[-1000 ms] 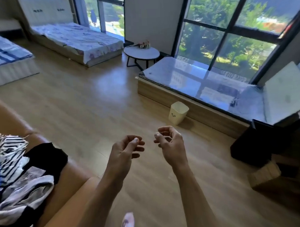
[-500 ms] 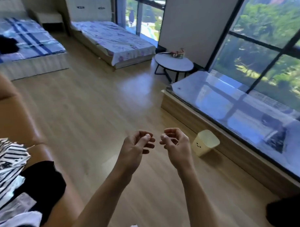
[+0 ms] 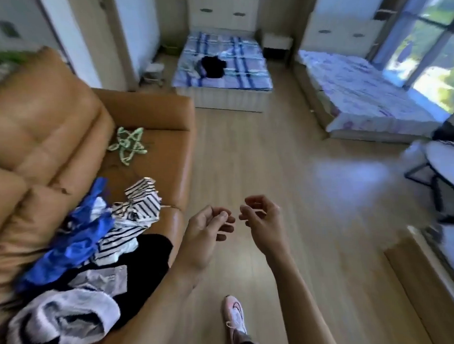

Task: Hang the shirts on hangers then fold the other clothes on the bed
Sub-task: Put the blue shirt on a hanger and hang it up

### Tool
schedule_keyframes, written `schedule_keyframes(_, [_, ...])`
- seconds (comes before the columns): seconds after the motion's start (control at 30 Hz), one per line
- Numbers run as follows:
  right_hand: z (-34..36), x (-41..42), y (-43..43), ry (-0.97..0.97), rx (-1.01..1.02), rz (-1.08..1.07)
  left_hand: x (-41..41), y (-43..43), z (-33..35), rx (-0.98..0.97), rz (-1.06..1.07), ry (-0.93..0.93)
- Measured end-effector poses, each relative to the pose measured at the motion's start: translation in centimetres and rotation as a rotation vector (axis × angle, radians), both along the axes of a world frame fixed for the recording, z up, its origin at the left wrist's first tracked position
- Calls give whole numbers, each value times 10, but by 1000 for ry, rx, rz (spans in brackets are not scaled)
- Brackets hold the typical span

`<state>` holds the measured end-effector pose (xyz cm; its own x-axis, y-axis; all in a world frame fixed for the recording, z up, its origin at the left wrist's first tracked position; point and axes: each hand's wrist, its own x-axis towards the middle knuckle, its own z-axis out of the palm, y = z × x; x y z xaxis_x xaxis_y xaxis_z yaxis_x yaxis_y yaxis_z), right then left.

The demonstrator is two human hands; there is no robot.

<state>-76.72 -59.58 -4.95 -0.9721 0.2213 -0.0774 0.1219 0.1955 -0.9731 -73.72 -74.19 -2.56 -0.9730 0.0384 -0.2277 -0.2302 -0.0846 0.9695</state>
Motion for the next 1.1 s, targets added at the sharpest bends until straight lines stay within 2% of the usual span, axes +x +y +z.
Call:
schedule_keyframes(0.23, [11,-165,-67,14,8,425,-111,-51,5,16,399,-36])
schedule_keyframes(0.53, [-27,-275,-192,-92,53,812,-187,-129,-46,89,828,-186])
schedule_keyframes(0.73, [-60,-357,-274,-122,227,1014,-276,-207,-96,187,987,-180])
schedule_keyframes(0.9, [-74,-427,-334,-146,354,1103,-334,-275,-136,255,1071,-242])
schedule_keyframes(1.1, [-112,-461,-402,-280,397,1170,-345,-343,-241,146,1184,-631])
